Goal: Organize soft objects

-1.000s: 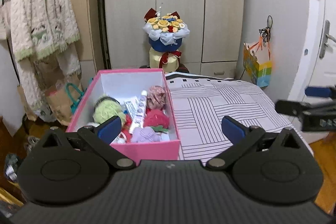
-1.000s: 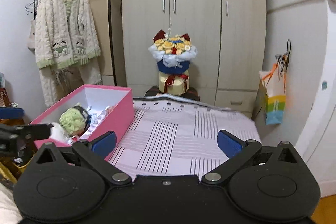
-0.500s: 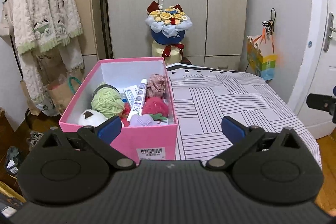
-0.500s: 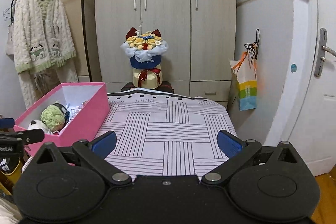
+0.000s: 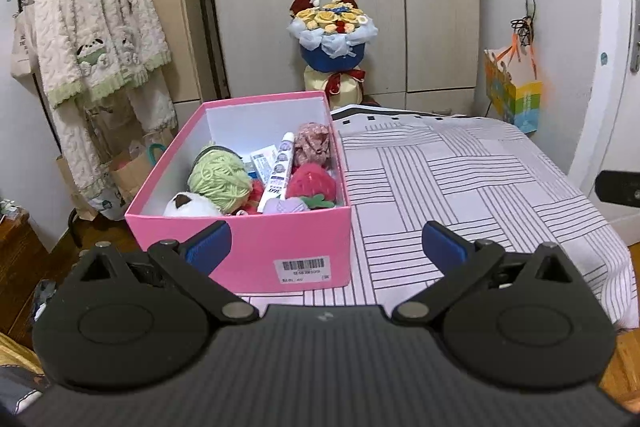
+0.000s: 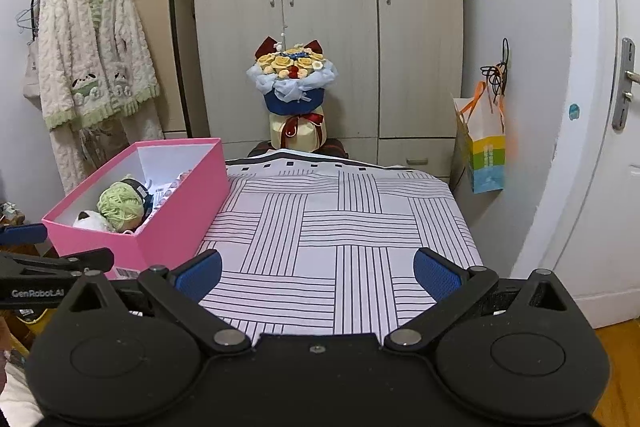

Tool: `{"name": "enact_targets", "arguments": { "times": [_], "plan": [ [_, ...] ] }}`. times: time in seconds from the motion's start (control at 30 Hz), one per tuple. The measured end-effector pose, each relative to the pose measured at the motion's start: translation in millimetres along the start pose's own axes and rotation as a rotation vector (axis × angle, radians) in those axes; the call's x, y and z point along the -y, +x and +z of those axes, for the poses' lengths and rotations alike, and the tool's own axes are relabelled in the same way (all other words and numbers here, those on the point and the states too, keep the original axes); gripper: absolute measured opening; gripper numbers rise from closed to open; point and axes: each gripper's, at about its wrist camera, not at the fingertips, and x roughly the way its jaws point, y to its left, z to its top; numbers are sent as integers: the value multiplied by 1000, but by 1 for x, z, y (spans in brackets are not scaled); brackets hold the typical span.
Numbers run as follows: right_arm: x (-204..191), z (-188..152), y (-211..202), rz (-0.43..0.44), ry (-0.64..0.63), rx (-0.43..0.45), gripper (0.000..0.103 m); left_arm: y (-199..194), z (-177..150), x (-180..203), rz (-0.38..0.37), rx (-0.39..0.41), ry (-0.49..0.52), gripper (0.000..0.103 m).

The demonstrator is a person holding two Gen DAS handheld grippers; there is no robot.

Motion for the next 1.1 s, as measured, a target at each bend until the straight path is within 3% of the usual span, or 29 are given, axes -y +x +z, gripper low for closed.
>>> {"name": "enact_targets", "arguments": {
  "times": [0.5, 1.1],
  "plan": [
    [-5, -9, -7, -129, -38, 98, 103, -13, -4, 6, 44, 79, -12, 103],
    [-9, -13, -7, -89, -48, 84, 103, -10, -9, 4, 68, 80, -37, 103]
  ]
}}
